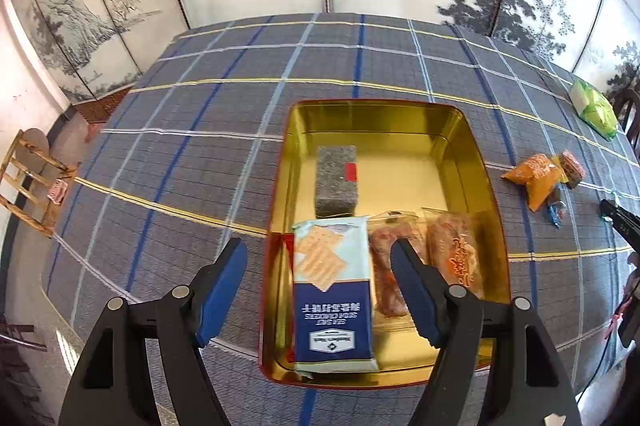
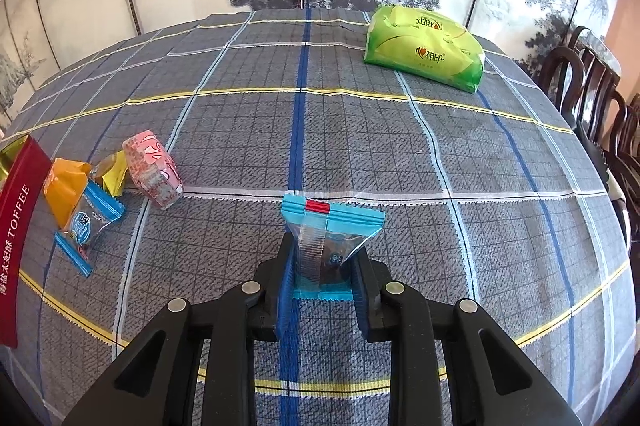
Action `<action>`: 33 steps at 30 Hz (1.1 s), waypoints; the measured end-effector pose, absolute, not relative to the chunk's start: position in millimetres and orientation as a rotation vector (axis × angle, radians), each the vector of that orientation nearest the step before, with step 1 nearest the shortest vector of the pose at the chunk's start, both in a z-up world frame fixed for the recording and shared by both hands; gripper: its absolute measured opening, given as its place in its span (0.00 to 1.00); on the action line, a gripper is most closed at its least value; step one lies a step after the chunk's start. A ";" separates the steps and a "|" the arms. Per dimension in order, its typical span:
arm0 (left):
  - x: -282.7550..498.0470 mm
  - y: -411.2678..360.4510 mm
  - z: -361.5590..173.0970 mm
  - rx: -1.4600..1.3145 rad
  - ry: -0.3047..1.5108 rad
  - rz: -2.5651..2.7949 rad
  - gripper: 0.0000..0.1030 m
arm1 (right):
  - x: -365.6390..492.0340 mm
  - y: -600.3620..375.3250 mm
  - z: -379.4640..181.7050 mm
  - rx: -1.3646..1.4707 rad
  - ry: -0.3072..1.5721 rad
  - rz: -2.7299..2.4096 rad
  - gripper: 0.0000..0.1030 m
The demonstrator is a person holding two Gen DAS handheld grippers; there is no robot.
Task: Organize snacks
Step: 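Lower the blue-striped candy into the tin and open the right tool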
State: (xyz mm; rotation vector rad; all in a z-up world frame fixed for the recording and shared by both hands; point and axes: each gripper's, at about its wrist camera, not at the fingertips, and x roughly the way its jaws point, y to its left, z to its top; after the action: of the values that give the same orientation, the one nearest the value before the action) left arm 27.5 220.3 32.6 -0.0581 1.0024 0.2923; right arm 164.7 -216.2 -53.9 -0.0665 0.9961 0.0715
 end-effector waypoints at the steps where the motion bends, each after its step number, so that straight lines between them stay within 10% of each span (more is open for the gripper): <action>1: 24.0 222.0 34.2 -0.050 0.984 0.327 0.69 | 163.3 -213.4 -51.3 -0.068 0.990 0.076 0.25; 33: -43.8 297.8 19.0 -0.196 1.010 0.522 0.71 | 132.2 109.0 -10.4 -0.253 0.968 0.705 0.25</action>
State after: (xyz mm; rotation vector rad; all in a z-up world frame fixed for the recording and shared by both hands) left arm -43.8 297.8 19.0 -0.1963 1.0096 0.5225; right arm 132.2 109.0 -10.4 -0.2529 0.9677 0.7052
